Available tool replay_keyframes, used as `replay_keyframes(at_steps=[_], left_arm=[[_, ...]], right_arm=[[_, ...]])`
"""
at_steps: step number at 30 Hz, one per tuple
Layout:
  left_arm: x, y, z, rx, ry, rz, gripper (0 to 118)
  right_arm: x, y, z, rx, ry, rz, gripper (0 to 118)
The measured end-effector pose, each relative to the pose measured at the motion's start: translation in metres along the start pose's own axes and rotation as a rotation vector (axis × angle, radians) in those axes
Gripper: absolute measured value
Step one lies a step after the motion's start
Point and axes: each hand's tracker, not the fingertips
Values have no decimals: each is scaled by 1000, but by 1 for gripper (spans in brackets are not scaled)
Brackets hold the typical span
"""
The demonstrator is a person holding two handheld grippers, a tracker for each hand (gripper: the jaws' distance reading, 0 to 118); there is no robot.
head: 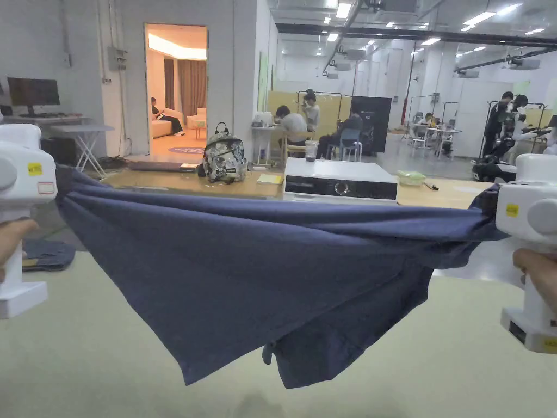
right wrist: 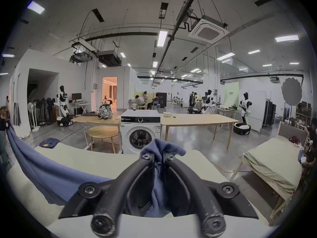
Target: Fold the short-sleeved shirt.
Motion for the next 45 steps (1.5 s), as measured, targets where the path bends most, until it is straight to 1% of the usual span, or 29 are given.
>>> replay_keyframes(at_steps=[4, 7, 12, 16, 23, 27, 32, 39, 45], left_arm=[[8, -4, -26, -21, 14, -15, 0], [14, -22, -38, -34, 19, -27, 0], [19, -75, -48, -94, 8, -49, 0], [15, -128, -41, -150, -9, -41, 0], [-1, -216, 3, -212, -39, -7, 0], [-13, -265, 37, -239, -38, -19, 0], [-21, -306, 89, -281, -34, 1, 0], [-36, -325, 120, -297, -46, 24, 0], [-45, -332, 141, -332, -51, 21, 0]], right_arm=[[-9, 0, -23, 1, 2, 18, 7], [-14, -12, -35, -12, 3, 30, 7], [-15, -60, -42, -72, 10, 35, 7], [-9, -110, -38, -156, 12, 63, 7], [5, -197, 3, -248, 12, 68, 7], [10, -237, 36, -287, 23, 113, 7], [14, -272, 75, -314, 27, 135, 7], [25, -295, 104, -344, 36, 110, 7], [26, -302, 127, -392, 62, 135, 7]])
